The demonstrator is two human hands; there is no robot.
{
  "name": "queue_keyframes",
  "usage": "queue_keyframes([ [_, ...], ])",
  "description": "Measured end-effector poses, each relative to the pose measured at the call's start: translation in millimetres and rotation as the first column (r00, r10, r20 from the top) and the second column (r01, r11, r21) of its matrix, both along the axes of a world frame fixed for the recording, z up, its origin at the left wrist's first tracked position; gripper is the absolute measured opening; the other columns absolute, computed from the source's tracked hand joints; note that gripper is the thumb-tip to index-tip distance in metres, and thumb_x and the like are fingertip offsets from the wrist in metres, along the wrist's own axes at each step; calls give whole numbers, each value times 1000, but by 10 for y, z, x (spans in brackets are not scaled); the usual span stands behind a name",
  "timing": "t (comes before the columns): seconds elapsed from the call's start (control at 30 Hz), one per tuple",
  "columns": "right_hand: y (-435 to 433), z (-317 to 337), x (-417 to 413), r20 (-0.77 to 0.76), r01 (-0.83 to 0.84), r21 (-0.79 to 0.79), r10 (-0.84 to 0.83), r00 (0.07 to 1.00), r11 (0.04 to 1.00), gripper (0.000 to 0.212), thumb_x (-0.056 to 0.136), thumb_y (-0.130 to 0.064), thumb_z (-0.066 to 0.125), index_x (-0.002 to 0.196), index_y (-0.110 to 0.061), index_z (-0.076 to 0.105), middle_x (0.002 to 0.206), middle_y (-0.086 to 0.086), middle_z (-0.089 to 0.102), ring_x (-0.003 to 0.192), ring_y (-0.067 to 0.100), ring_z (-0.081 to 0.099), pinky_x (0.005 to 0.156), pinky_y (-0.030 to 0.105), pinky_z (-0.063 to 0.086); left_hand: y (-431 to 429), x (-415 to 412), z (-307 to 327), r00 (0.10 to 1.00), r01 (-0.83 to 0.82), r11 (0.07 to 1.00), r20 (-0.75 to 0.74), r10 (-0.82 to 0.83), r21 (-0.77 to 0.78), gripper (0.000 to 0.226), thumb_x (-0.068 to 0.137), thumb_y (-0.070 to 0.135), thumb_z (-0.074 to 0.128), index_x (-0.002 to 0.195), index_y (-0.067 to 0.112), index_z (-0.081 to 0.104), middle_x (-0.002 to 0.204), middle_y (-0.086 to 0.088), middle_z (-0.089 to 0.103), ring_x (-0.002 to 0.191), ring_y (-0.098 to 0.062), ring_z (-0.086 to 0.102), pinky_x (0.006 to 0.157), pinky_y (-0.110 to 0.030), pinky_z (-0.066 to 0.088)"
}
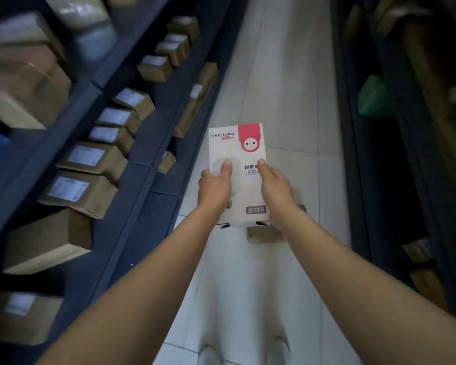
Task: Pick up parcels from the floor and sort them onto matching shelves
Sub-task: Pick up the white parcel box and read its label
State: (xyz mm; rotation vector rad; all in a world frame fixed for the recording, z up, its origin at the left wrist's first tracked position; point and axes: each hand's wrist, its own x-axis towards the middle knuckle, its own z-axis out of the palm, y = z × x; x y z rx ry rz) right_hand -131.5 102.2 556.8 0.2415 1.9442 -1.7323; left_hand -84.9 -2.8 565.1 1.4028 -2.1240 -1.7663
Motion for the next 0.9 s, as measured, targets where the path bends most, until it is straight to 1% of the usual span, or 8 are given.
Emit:
queue_keyframes([
  [0.13,-34,944,-60,-111,-33,-69,25,994,997,24,100,-38,48,84,-24,60,90,-5,68,79,15,65,69,27,53,-59,-35,1067,994,-23,994,-104,12,-107,56,89,55,47,123,10,48,121,-7,59,103,-27,61,92,-44,52],
  [0.37,-116,2179,16,-248,-107,-180,60,967,978,30,103,-32,41,84,-27,64,87,-7,70,74,9,65,61,21,54,-178,35,2292,967,-56,977,-256,2,-204,108,45,81,46,129,12,48,124,-8,60,107,-30,61,91,-50,52],
  [0.47,-129,2533,68,-320,-104,-167,46,946,980,34,101,-20,36,96,-18,70,104,7,74,78,16,65,64,25,54,-175,173,2703,954,-70,970,-301,-3,-233,102,57,77,58,132,9,44,126,-6,57,108,-28,60,92,-45,51],
  [0.53,-144,2700,98,-354,-113,-213,31,935,970,36,96,-17,40,112,-20,72,107,3,75,83,14,68,65,23,56,-229,217,2855,946,-81,962,-324,-9,-262,83,75,63,65,133,8,41,120,-3,56,103,-25,58,85,-36,49],
  [0.63,-179,2857,164,-394,-94,-199,8,919,975,39,82,-43,52,116,-33,68,124,6,66,115,20,62,97,37,53,-277,303,3031,942,-78,950,-334,-29,-302,75,82,56,65,132,7,39,112,-3,56,94,-22,55,76,-32,42],
  [0.7,-189,2898,174,-387,-93,-160,25,922,983,56,71,-62,54,120,-36,61,131,8,58,124,24,56,106,46,45,-292,367,3116,939,-62,946,-339,-53,-319,79,82,57,64,134,7,34,114,-3,58,95,-22,58,77,-34,45],
  [0.77,-138,3018,267,-327,-125,-147,71,942,981,68,73,-69,57,126,-27,53,121,3,64,113,22,63,99,41,51,-287,441,3194,934,-37,945,-348,-83,-325,81,83,55,63,139,10,26,118,-2,56,92,-20,57,75,-33,44],
  [0.9,-54,3134,295,-247,-226,-141,187,951,964,63,85,-65,56,121,-14,63,96,-1,75,74,12,72,47,16,52,-267,531,3343,939,19,893,-300,-171,-449,66,89,51,55,142,24,28,139,-5,27,111,-26,47,84,-32,35],
])
